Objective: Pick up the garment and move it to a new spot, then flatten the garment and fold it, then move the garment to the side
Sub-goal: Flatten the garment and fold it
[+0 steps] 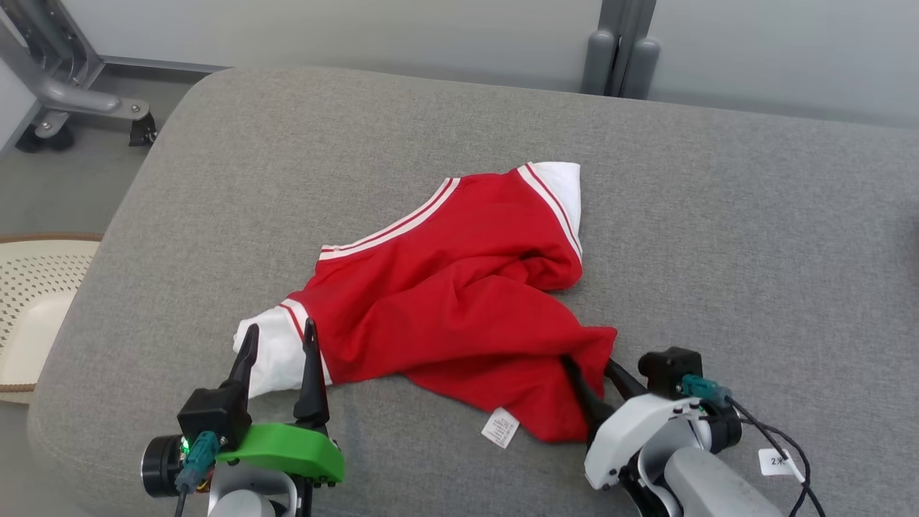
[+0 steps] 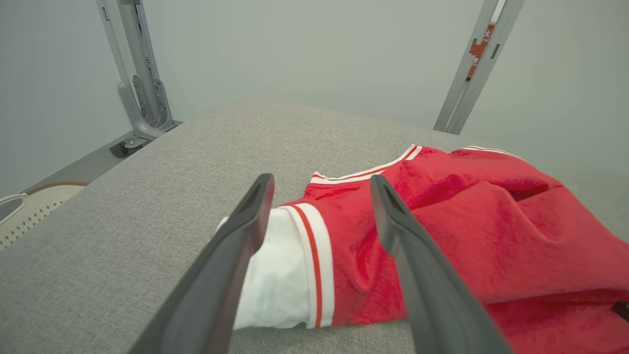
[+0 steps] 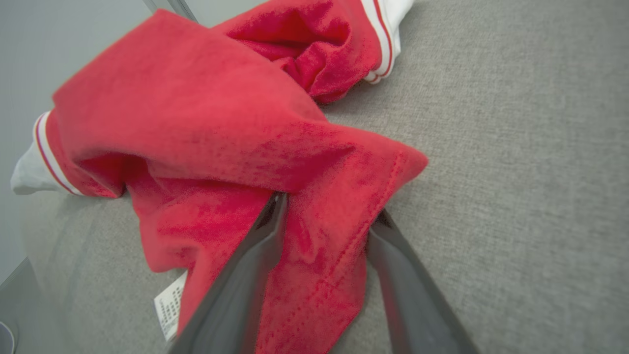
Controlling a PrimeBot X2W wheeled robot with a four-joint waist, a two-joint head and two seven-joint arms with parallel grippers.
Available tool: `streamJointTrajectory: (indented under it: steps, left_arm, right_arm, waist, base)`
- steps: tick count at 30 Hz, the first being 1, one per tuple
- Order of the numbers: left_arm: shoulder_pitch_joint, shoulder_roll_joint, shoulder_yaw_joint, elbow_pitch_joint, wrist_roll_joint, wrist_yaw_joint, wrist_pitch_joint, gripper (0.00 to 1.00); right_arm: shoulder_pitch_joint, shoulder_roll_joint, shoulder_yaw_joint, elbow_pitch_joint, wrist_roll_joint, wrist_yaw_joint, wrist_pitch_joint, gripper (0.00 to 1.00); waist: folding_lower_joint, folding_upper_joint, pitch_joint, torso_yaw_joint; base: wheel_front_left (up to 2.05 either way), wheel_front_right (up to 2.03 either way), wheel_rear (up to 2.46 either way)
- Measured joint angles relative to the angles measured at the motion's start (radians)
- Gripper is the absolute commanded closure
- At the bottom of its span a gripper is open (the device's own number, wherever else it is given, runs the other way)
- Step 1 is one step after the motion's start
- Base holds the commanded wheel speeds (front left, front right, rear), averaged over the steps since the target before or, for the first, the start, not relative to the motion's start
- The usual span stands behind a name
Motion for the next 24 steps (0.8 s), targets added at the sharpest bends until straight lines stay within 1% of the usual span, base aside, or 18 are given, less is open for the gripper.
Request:
streamJointTrajectory:
  steps: [4,6,11,15,17,21,24]
  left_arm:
    - [0.000,-0.007,0.006,0.002,0.009,-0.004,0.000,0.00]
    - [0.002,-0.011,0.004,0.004,0.015,-0.008,0.000,0.00]
    - [0.002,-0.021,-0.004,0.006,0.017,-0.016,0.000,0.00]
    - [0.002,-0.027,-0.010,0.005,0.020,-0.021,0.000,0.00]
    - [0.001,-0.028,-0.011,0.004,0.020,-0.022,0.000,0.00]
    - [-0.001,-0.030,-0.017,0.003,0.023,-0.026,0.000,0.00]
    - [-0.015,-0.031,-0.025,0.005,0.024,-0.030,0.000,0.00]
  right_arm:
    - [-0.049,0.000,-0.061,0.019,-0.004,0.000,-0.011,1.00]
    - [-0.074,-0.019,-0.101,0.017,-0.030,0.000,-0.015,1.00]
    - [-0.117,-0.130,-0.207,-0.011,-0.089,0.000,-0.001,1.00]
    - [-0.131,-0.221,-0.292,-0.045,-0.137,0.000,0.057,1.00]
    - [-0.135,-0.249,-0.327,-0.058,-0.145,0.000,0.092,1.00]
    - [-0.147,-0.277,-0.372,-0.057,-0.170,0.000,0.161,1.00]
    - [-0.174,-0.263,-0.376,-0.025,-0.154,0.000,0.212,1.00]
  waist:
    - [0.0000,0.0000,0.005,0.006]
    - [0.0000,0.0000,0.005,0.001]
    - [0.0000,0.0000,0.009,-0.018]
    - [0.0000,0.0000,0.017,-0.031]
    - [0.0000,0.0000,0.023,-0.034]
    - [0.0000,0.0000,0.039,-0.036]
    - [0.0001,0.0000,0.054,-0.035]
  base:
    - [0.00,0.00,0.00]
    - [0.00,0.00,0.00]
    - [0.00,0.00,0.00]
    - [0.00,0.00,0.00]
    - [0.00,0.00,0.00]
    - [0.00,0.00,0.00]
    - [0.00,0.00,0.00]
